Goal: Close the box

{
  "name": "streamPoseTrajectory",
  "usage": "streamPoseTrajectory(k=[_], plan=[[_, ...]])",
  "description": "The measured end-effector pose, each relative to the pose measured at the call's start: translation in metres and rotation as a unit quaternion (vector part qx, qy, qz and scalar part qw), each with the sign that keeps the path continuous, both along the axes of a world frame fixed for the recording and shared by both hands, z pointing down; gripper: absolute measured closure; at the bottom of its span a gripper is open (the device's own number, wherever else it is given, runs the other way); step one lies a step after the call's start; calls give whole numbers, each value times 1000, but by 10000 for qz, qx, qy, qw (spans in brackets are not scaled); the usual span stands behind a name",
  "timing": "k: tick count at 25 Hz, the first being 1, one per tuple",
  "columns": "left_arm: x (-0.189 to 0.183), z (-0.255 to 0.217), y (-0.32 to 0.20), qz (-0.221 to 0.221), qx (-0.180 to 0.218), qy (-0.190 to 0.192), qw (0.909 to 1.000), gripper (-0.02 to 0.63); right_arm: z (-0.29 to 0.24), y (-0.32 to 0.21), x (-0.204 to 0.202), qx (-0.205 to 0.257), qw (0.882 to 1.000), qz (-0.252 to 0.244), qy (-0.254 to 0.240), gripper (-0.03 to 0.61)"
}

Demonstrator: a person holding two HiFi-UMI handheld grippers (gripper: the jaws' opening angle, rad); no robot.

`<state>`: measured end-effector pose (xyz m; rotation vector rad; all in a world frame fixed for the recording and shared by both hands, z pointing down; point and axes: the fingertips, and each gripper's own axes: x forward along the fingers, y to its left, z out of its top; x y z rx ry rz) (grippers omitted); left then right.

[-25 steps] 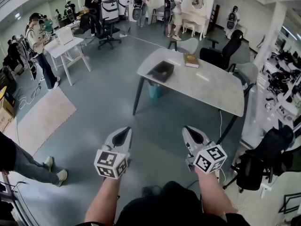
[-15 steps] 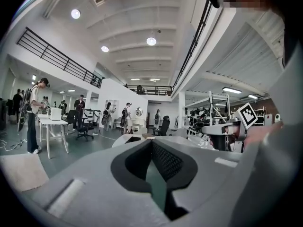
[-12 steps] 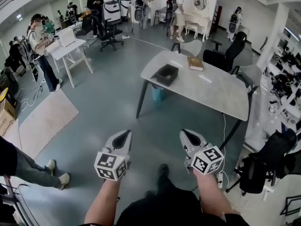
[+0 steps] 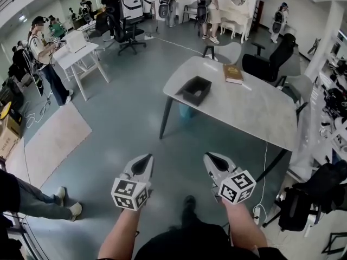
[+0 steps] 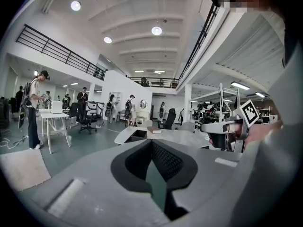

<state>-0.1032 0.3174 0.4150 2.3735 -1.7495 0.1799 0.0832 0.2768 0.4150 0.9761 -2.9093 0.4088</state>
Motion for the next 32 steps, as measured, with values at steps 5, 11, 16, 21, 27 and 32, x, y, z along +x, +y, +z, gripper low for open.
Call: streamPoseTrajectory(k=[5,11,16,21,27,32], plan=[[24,-1,-70,180,-53,-462,9988,603,7,-71,10,-140,9999,-21,-99,577],[30,-13,-140,70,13,-546,9985,603,7,-131,15,-238,9991,-176,-289,577],[38,-21,-182,-12,59,-539,9985,603,7,-172,26,-316,9987,-221,-346,577],[26,-20,-218,-133,158,-419,9989,603,9,-201,20,-370,9985,-231,-321,577],[-13,-9,-296,-20,207,-153,9997,603,23,-265,-16,-502,9987,-96,-80,577],[-39,5,-384,127,211,63,9997,603,31,-339,-43,-541,9983,42,197,577]])
